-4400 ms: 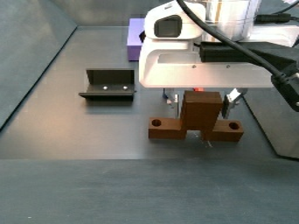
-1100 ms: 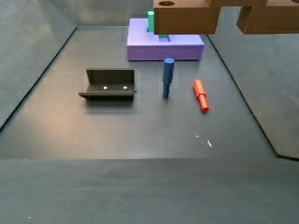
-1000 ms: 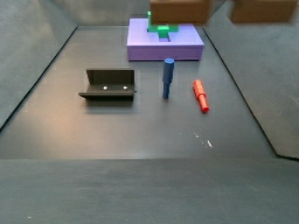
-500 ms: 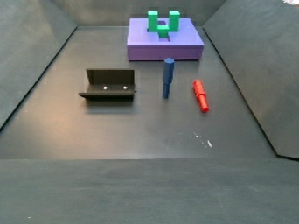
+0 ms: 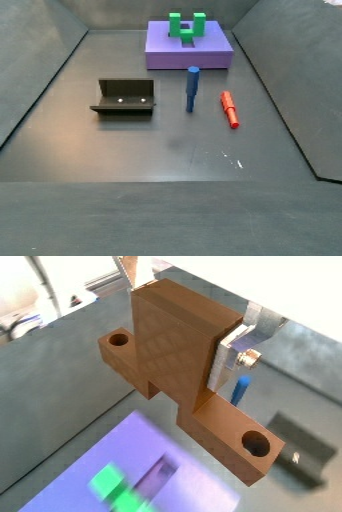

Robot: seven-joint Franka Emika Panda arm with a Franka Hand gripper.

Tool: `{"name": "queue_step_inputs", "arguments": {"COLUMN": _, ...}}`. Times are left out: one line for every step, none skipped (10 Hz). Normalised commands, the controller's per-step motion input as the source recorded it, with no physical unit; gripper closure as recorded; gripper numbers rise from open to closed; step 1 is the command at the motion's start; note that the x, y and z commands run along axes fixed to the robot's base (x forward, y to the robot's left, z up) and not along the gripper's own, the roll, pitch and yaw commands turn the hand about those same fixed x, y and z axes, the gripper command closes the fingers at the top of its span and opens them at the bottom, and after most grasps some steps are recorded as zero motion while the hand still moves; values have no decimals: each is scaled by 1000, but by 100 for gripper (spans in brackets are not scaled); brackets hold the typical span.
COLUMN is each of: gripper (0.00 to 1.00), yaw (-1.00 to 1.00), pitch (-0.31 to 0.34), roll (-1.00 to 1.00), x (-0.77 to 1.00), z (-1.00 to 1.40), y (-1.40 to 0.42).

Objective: Pick up the brown object. Move up. Move to above the board. Insert the brown object.
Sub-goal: Move to above the board, then insert the brown object.

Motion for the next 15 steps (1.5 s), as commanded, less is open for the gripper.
{"name": "queue_step_inputs", "arguments": {"gripper": 100, "yaw": 11, "pitch": 168, "roll": 13, "x": 216, "z": 125, "y": -887}}
{"name": "queue_step_inputs", "arguments": {"gripper": 100, "yaw": 6, "pitch": 165, "roll": 22, "x": 178, "z": 94, "y": -615}}
{"name": "queue_step_inputs", "arguments": {"gripper": 100, "yaw": 11, "pitch": 115, "roll": 20, "x": 96, "z": 48, "y": -227}}
{"name": "queue_step_inputs", "arguments": {"gripper": 100, "yaw": 0, "pitch": 0, "roll": 7, "x": 0, "z": 0, "y": 3}}
{"name": "queue_step_inputs", "arguments": {"gripper": 100, "yaw": -269, "pitch": -50, "roll": 13, "x": -240, "z": -231, "y": 0}}
{"name": "queue_step_inputs", "arguments": {"gripper": 100, "yaw": -540, "pitch": -156, "roll": -14, "x": -454, "z": -254, "y": 0}}
{"name": "queue_step_inputs", "arguments": {"gripper": 100, "yaw": -649, "pitch": -250, "roll": -44, "x": -303, "z": -446, "y": -57}}
{"name": "queue_step_inputs", "arguments": {"gripper": 100, "yaw": -689, "pitch": -230, "roll": -101, "x": -311, "z": -471, "y": -71}}
{"name": "queue_step_inputs", "arguments": {"gripper": 100, "yaw": -723, "pitch": -281, "roll": -164, "x": -203, "z": -426, "y": -74}}
{"name": "queue_step_inputs", "arguments": {"gripper": 100, "yaw": -783, "pitch": -307, "roll": -190, "x": -94, "z": -389, "y": -63}}
{"name": "queue_step_inputs", "arguments": {"gripper": 100, "yaw": -803, "pitch": -300, "roll": -163, "x": 0, "z": -289, "y": -97}}
{"name": "queue_step_inputs", "arguments": {"gripper": 100, "yaw": -823, "pitch": -207, "roll": -19, "x": 40, "z": -163, "y": -183}}
{"name": "queue_step_inputs", "arguments": {"gripper": 100, "yaw": -903, "pitch": -86, "roll": 107, "x": 91, "z": -137, "y": -174}}
{"name": "queue_step_inputs", "arguments": {"gripper": 100, "yaw": -994, "pitch": -43, "roll": 117, "x": 23, "z": -89, "y": -43}}
{"name": "queue_step_inputs", "arguments": {"gripper": 100, "yaw": -1000, "pitch": -23, "roll": 136, "x": 0, "z": -66, "y": 0}}
